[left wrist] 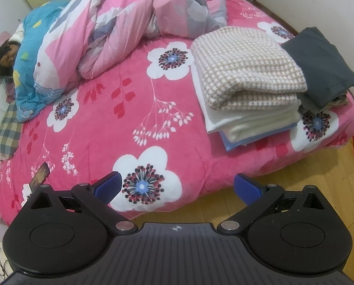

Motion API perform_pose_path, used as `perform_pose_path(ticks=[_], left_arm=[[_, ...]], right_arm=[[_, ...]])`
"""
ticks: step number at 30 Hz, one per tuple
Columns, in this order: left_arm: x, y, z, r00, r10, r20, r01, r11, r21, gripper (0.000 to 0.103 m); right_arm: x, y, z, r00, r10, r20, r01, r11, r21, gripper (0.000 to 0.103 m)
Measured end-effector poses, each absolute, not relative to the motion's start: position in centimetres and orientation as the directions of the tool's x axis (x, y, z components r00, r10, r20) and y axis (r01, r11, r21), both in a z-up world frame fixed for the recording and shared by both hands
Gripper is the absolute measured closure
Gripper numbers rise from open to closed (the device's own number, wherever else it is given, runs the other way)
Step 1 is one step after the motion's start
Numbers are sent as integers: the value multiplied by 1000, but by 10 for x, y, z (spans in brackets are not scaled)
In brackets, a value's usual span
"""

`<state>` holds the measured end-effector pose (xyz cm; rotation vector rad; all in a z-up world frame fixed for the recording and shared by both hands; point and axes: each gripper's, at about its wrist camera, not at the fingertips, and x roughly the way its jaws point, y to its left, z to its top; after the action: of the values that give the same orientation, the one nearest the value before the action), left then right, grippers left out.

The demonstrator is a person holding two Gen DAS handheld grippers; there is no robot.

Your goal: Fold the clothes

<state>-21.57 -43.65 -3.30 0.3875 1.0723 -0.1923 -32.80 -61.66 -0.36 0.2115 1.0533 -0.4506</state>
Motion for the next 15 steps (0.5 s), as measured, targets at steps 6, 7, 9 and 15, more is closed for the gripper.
perform_pose_path(ticks=[6,7,9,15], left_arm=[[-215,-437,-33,468,32,-883,338,917,212,1],[-215,-436,-33,468,32,-883,338,917,212,1],[-214,-437,-33,468,33,-883,336,918,212,1],[-213,-437,-34,466,33,-884,337,918,211,1]], right_arm=[[-324,-614,-3,415,-253,-874,447,893,-47,1],[-324,-614,-3,415,-254,-874,447,893,-47,1],[-323,-614,-3,415,-253,-874,445,894,-48,1],[-323,-612,-3,417,-253,-873,447,894,-46,1]])
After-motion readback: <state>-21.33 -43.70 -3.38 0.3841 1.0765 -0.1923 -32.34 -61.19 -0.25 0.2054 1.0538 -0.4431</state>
